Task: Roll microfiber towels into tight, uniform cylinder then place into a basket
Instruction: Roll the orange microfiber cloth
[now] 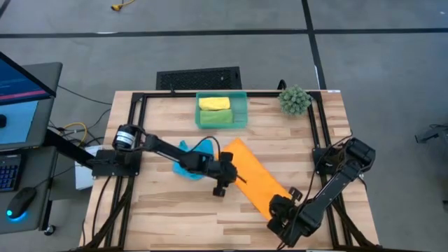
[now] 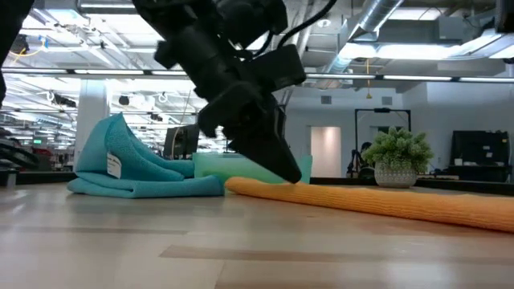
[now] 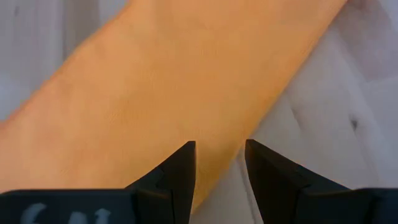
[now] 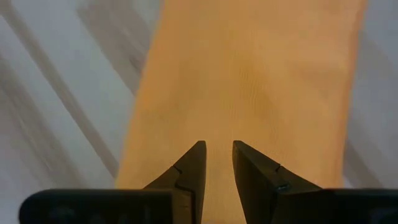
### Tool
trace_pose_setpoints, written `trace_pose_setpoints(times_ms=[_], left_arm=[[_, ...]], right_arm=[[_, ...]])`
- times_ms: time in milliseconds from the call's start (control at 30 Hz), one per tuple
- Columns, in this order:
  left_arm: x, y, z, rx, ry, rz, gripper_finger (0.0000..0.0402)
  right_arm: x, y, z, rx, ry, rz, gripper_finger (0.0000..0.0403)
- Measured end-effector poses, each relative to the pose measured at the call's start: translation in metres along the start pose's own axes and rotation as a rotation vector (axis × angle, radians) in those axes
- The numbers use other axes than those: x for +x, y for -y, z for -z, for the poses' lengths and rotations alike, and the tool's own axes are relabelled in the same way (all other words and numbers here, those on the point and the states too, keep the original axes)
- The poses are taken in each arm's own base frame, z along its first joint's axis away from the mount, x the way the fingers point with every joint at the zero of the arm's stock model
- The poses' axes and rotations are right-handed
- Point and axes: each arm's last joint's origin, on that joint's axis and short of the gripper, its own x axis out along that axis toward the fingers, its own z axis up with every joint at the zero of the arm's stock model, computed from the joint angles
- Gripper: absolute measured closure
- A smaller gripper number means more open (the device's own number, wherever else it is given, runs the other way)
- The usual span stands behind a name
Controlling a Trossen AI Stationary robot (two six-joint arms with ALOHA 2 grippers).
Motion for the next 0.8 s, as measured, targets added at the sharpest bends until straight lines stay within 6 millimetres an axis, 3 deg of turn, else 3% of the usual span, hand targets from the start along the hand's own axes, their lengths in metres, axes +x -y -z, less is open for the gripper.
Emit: trace_pose_setpoints(times_ms=[400,600,800], left_arm=[[-0.007,0.056,-0.002,0.024,-0.004,0.011,0.0269],[-0.012,0.072,0.008,-0.002,-0.088,-0.096,0.0269],[-0.013,0.065,0.017,-0.011,-0.184,-0.180,0.0269]], right_arm=[[0.026,-0.004,0.010,0.058,-0.135,0.095,0.0336],[0.033,-0.028,-0.001,0.099,-0.138,-0.137,0.0353],[0.036,-0.046,-0.018,0.013,-0.073,-0.343,0.0369]])
